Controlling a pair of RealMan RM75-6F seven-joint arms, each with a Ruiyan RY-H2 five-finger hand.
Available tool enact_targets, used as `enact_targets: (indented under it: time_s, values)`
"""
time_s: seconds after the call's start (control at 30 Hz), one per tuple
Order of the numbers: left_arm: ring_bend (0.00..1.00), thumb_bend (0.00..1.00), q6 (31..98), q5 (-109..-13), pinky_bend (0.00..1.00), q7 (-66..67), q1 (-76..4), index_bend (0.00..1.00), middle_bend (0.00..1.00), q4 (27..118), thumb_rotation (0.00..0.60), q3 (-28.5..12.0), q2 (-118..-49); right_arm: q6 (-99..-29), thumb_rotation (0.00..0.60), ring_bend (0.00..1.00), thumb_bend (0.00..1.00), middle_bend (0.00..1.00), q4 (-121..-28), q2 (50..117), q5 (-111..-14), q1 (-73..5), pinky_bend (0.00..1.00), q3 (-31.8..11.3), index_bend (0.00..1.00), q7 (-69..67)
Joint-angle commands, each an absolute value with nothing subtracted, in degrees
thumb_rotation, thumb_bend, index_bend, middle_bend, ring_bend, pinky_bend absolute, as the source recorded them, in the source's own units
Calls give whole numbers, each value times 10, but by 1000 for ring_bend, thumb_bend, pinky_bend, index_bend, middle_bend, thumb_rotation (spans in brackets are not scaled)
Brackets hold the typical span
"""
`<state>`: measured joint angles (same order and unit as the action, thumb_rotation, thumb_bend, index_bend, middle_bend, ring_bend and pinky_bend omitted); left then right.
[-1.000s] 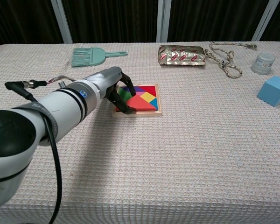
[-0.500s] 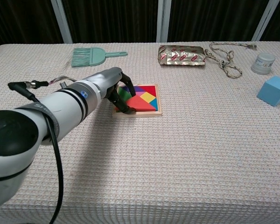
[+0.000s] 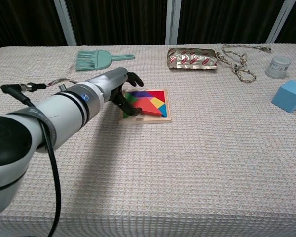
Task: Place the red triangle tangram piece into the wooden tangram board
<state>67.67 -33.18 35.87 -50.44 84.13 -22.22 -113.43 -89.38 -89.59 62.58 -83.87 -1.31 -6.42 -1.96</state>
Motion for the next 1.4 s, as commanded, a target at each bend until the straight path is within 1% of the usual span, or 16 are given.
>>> enact_targets:
  time_s: [0.03, 0.17, 0.27, 0.37, 0.5, 0.57, 0.7, 0.8, 1.2, 1.4]
  values:
    - [0, 324, 679, -333, 2, 359, -502, 175, 120, 847, 600, -223, -1129, -895, 600, 0, 249, 0, -897, 625, -839, -13, 0, -64, 0, -19]
    - [0, 323, 683, -335, 2, 359, -499, 181, 120, 855, 600, -227, -1118, -896, 600, 0, 250, 0, -899, 624, -839, -13, 0, -65, 0, -18]
    - [0, 328, 688, -338, 2, 358, -498, 225, 120, 860, 600, -236, -1105, -895, 600, 0, 250, 0, -898, 624, -838, -13, 0, -66, 0, -19]
    - [0, 335, 691, -342, 2, 357, -497, 248, 120, 860, 600, -241, -1093, -892, 600, 0, 250, 0, -896, 626, -837, -13, 0, -65, 0, -19]
    - [0, 345, 671, -325, 4, 349, -492, 349, 118, 866, 600, -245, -1076, -891, 600, 0, 251, 0, -895, 627, -836, -14, 0, -65, 0, -18]
    - [0, 362, 660, -317, 4, 346, -487, 368, 110, 878, 600, -242, -1064, -890, 600, 0, 252, 0, -895, 627, -835, -14, 0, -65, 0, -18]
    - [0, 423, 639, -301, 2, 348, -484, 381, 93, 896, 600, -229, -1044, -889, 600, 0, 252, 0, -893, 628, -835, -14, 0, -65, 0, -19]
    - [0, 446, 629, -293, 0, 348, -487, 383, 84, 895, 600, -224, -1040, -888, 600, 0, 252, 0, -892, 629, -835, -14, 0, -64, 0, -19]
    - [0, 446, 596, -279, 0, 336, -502, 377, 56, 888, 600, -204, -1038, -887, 600, 0, 253, 0, -886, 630, -831, -13, 0, -65, 0, -26]
    - [0, 446, 591, -274, 0, 329, -510, 362, 38, 880, 600, -199, -1042, -888, 600, 0, 253, 0, -886, 630, -832, -13, 0, -66, 0, -26]
